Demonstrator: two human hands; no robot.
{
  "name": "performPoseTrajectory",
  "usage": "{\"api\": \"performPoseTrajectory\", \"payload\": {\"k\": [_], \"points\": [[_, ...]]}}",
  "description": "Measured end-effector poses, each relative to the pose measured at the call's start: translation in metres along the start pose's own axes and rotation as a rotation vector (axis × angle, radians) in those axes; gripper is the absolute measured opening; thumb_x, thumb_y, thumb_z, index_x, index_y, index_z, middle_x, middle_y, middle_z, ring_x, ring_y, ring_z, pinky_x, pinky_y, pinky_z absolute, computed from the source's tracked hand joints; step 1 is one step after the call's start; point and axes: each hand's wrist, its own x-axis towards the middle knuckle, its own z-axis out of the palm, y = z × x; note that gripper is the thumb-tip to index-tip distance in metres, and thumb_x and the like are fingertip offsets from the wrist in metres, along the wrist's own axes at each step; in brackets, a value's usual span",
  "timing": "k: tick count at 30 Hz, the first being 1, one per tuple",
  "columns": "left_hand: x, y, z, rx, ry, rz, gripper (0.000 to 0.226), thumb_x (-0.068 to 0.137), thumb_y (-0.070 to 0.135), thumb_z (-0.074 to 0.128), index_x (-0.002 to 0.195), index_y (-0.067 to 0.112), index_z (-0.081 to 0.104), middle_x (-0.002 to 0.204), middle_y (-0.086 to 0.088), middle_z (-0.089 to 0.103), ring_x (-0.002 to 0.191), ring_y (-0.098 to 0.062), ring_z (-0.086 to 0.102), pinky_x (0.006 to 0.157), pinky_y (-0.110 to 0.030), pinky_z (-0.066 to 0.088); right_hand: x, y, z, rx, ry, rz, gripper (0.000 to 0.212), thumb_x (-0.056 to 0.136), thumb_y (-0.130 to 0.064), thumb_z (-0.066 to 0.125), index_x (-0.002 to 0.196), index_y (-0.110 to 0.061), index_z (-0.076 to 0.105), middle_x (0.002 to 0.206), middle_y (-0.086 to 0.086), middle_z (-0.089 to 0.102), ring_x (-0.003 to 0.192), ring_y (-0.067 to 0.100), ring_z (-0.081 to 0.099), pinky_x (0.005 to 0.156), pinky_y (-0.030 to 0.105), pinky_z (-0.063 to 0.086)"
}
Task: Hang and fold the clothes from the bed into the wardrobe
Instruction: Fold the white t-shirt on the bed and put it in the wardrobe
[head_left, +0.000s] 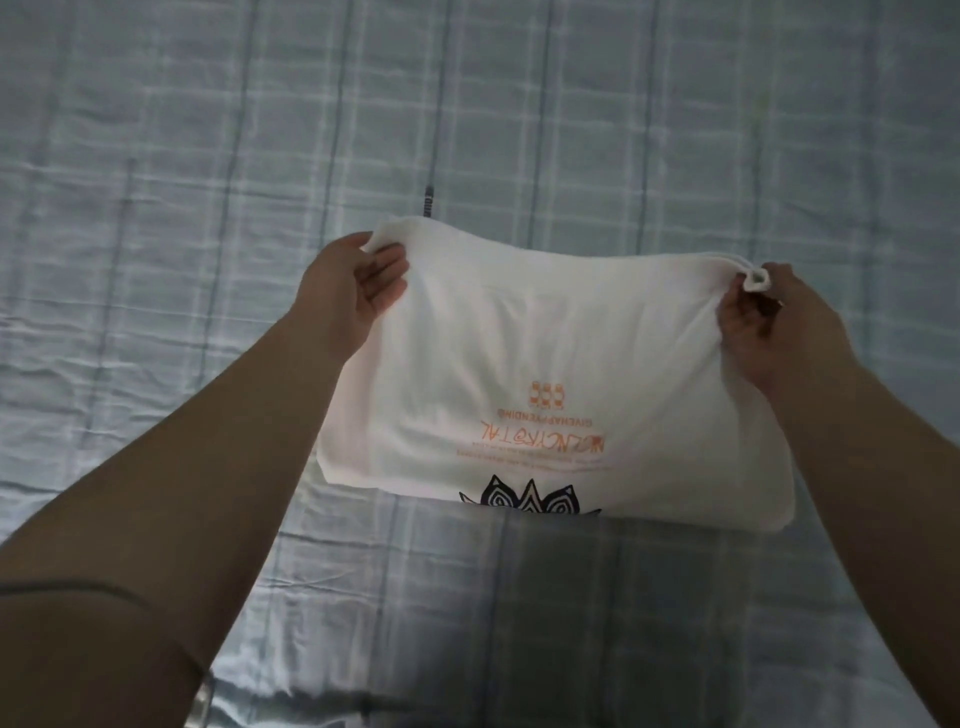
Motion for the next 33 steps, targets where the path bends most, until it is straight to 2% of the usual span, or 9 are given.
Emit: {"api": "performPoseTrajectory", "payload": {"k": [1,4,6,10,13,17,21,29,33], "points": [[0.002,0.000,0.002,-0.010,-0.003,0.000,0.028,0.096,0.009,0.046,0.121,0.016,0.059,0.101,-0.013,0.073,0.093,-0.026,0.071,0.082,-0.037,0.059,0.003,0.001,0.001,-0.040,0.014,-0.011,0.003,0.092,-0.009,0.066,0.094,-0.008,0.064,0.079,0.008,0.070,0.068,0.017,0.070,0.065,0.029,0.057],[0.002,-0.002,0.003,-0.049,-0.029,0.044,0.039,0.091,0.000,0.047,0.122,0.024,0.054,0.100,-0.010,0.064,0.090,-0.027,0.065,0.090,-0.040,0.056,0.008,0.002,-0.003,-0.134,0.055,-0.034,0.028,0.097,-0.023,0.059,0.120,-0.007,0.057,0.110,0.017,0.069,0.093,0.026,0.073,0.075,0.037,0.060],[-0.005,-0.011,0.002,0.089,-0.063,0.171,0.039,0.090,0.001,0.055,0.124,0.021,0.053,0.099,-0.004,0.063,0.094,-0.021,0.062,0.095,-0.037,0.051,0.005,0.002,-0.005,-0.216,0.023,-0.091,0.038,0.098,-0.027,0.056,0.133,-0.013,0.050,0.118,0.017,0.065,0.099,0.028,0.072,0.081,0.039,0.060],[-0.019,-0.048,-0.015,0.934,-0.107,0.698,0.045,0.088,0.011,0.049,0.133,0.012,0.056,0.135,-0.001,0.058,0.129,-0.013,0.050,0.116,-0.034,0.034,-0.028,0.022,-0.020,-0.921,-0.035,-0.534,0.027,0.097,-0.027,0.050,0.124,-0.025,0.055,0.118,0.004,0.066,0.106,0.019,0.066,0.103,0.043,0.050],[-0.033,-0.077,-0.034,1.551,-0.142,1.011,0.053,0.097,0.024,0.041,0.148,0.009,0.040,0.156,-0.017,0.035,0.148,-0.031,0.024,0.123,-0.045,0.017,-0.051,0.040,-0.057,-1.558,-0.143,-0.888,0.042,0.100,-0.020,0.046,0.142,-0.013,0.048,0.147,0.009,0.049,0.136,0.024,0.043,0.117,0.035,0.029],[-0.060,-0.108,-0.058,1.681,-0.076,0.914,0.061,0.101,0.034,0.034,0.157,0.012,0.022,0.164,-0.017,0.014,0.153,-0.032,0.005,0.123,-0.054,0.009,-0.069,0.060,-0.103,-1.889,-0.225,-1.016,0.057,0.098,-0.023,0.040,0.151,-0.002,0.032,0.159,0.021,0.026,0.149,0.035,0.020,0.123,0.047,0.016],[-0.064,-0.124,-0.088,1.721,-0.070,0.841,0.064,0.100,0.039,0.025,0.158,0.013,0.015,0.165,-0.015,0.010,0.154,-0.027,0.002,0.123,-0.051,0.008,-0.070,0.069,-0.142,-2.030,-0.181,-1.023,0.064,0.096,-0.029,0.037,0.150,0.003,0.030,0.156,0.026,0.029,0.146,0.040,0.025,0.119,0.055,0.022],[-0.056,-0.133,-0.089,1.853,0.003,0.811,0.064,0.100,0.041,0.027,0.159,0.019,0.013,0.166,-0.011,0.008,0.154,-0.028,0.002,0.124,-0.049,0.009,-0.052,0.072,-0.154,-1.993,-0.187,-1.053,0.064,0.095,-0.032,0.037,0.148,0.004,0.033,0.153,0.028,0.033,0.144,0.044,0.028,0.119,0.052,0.022],[-0.063,-0.126,-0.080,1.834,0.038,0.753,0.065,0.098,0.044,0.027,0.158,0.018,0.018,0.165,-0.015,0.012,0.153,-0.031,0.004,0.123,-0.053,0.007,-0.061,0.060,-0.147,-1.876,-0.202,-1.059,0.058,0.094,-0.029,0.038,0.141,0.003,0.046,0.147,0.026,0.044,0.138,0.040,0.039,0.116,0.048,0.029]]}}
